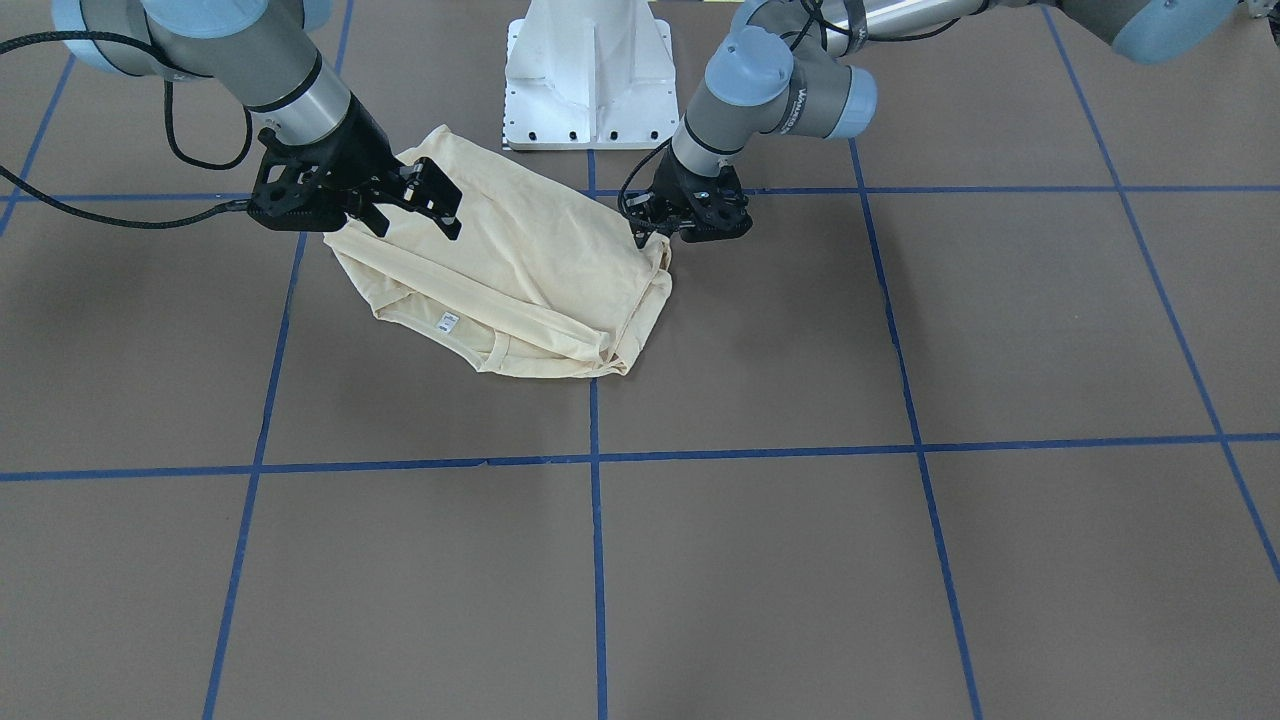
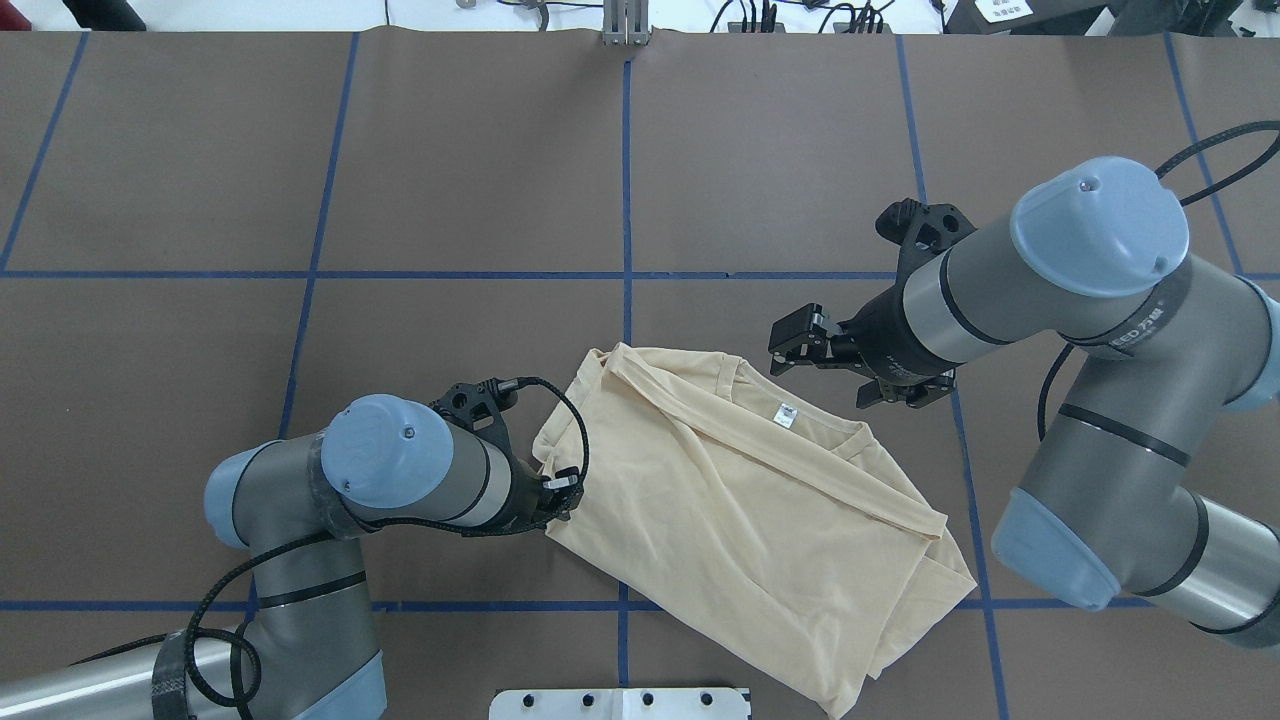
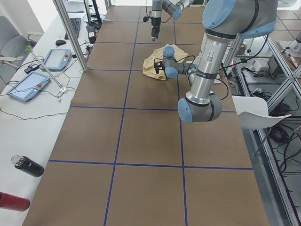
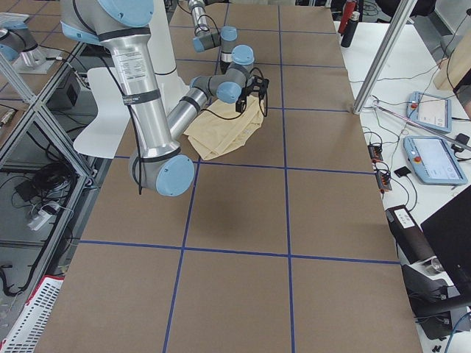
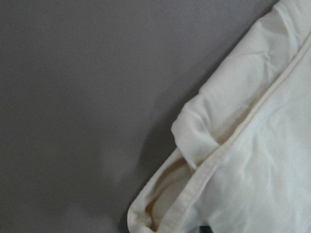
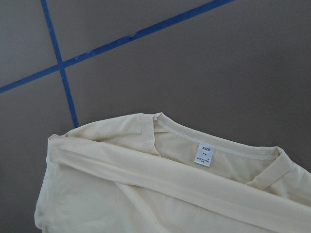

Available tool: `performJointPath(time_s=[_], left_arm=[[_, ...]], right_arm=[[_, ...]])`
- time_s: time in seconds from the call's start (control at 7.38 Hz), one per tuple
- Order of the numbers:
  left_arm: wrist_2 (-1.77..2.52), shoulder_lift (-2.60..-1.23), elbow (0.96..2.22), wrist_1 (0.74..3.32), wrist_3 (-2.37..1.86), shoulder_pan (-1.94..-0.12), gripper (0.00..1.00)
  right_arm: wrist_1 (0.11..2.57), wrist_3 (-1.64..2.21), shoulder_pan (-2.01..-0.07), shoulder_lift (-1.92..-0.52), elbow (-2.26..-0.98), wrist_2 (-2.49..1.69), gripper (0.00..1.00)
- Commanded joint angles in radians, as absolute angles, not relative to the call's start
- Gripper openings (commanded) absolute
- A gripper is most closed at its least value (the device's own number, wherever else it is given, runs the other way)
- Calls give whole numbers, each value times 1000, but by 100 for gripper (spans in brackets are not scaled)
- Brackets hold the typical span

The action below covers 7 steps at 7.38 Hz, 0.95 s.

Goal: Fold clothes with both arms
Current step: 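Push the shirt edge away from the robot with the left gripper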

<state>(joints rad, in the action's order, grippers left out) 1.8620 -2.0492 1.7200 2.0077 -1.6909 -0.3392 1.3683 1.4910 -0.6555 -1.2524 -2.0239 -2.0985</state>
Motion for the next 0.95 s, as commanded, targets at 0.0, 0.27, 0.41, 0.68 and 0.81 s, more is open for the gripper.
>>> performJointPath(time_s=[0.0, 0.27, 0.41, 0.68, 0.81], left_arm=[[1862, -2049, 1720, 2006, -1692, -344, 0], [1861, -2052, 1717, 2006, -1698, -368, 0], [1861, -2072, 1707, 2005, -1704, -397, 0], [1861, -2121, 1678, 1968, -1704, -443, 0], [1861, -2173, 1614, 1962, -1704, -460, 0]], right_arm=[[1368, 1491, -657, -1255, -2016, -2097, 100], [1368, 1491, -657, -1253, -2016, -2095, 100], [1367, 1491, -658, -1253, -2019, -2095, 100], [1367, 1491, -658, -1252, -2020, -2095, 100], [1367, 1491, -658, -1252, -2020, -2097, 100]])
